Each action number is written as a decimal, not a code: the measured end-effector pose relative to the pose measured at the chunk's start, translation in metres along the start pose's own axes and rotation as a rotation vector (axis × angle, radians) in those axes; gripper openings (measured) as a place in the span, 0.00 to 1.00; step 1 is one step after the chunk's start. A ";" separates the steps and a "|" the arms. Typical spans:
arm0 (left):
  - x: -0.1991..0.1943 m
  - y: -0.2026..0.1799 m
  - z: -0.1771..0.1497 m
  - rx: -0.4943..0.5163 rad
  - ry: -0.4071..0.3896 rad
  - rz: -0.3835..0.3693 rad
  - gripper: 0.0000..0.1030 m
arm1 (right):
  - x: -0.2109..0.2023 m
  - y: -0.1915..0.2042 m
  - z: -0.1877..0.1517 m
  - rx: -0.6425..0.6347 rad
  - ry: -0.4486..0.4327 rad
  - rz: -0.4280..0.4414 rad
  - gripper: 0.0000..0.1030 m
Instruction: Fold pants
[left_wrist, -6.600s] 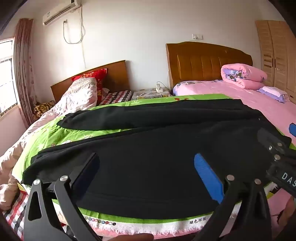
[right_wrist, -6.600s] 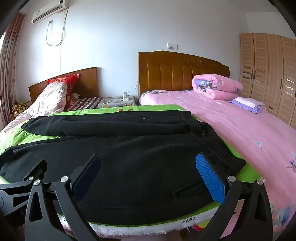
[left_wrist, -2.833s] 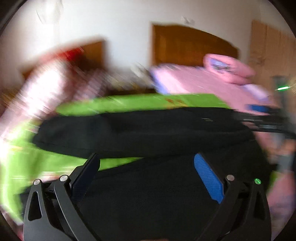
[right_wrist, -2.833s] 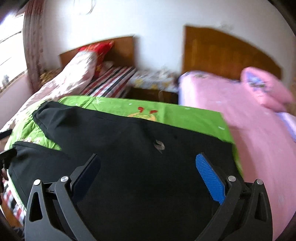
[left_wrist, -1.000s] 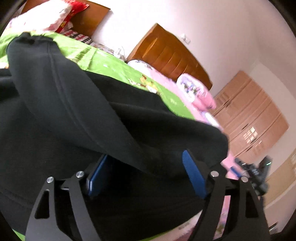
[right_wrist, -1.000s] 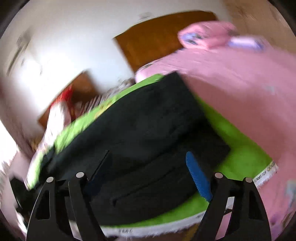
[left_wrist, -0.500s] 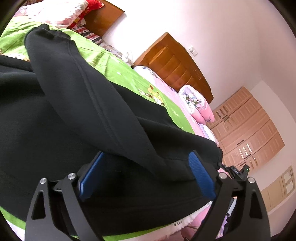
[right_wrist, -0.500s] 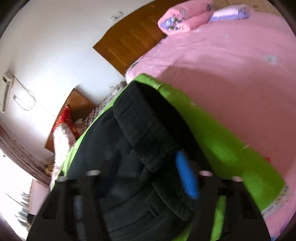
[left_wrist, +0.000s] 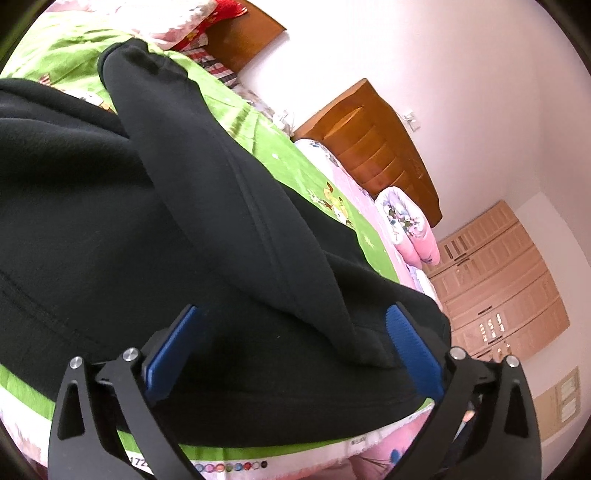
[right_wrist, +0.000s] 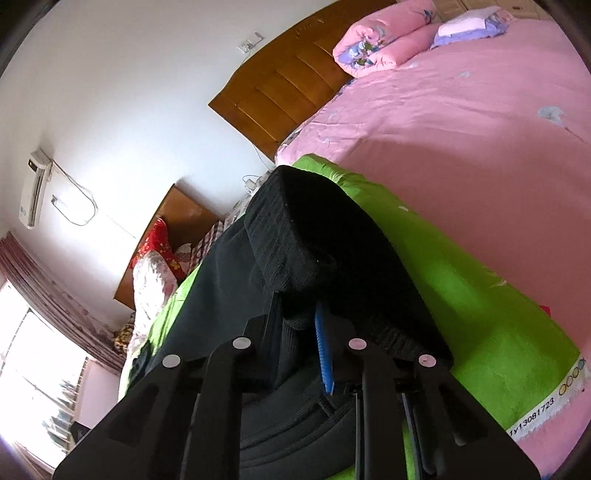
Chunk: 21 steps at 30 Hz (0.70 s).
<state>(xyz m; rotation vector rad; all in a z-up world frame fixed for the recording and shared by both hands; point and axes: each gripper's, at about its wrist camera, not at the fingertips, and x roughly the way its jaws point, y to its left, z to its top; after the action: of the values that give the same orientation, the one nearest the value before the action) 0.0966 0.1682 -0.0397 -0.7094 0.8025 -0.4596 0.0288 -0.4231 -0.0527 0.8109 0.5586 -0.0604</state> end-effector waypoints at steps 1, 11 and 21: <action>0.002 0.000 0.002 -0.007 0.007 0.007 0.98 | -0.002 0.001 -0.002 -0.003 -0.006 -0.002 0.19; 0.064 -0.049 0.031 0.135 0.177 0.386 0.27 | -0.013 0.012 0.004 -0.037 -0.026 0.011 0.19; -0.024 -0.078 0.057 0.196 0.003 0.140 0.15 | -0.084 0.032 0.010 -0.089 -0.141 0.059 0.02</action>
<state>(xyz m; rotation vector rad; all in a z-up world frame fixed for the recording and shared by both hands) 0.1178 0.1521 0.0557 -0.4678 0.7924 -0.4059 -0.0302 -0.4217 0.0157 0.7303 0.4016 -0.0378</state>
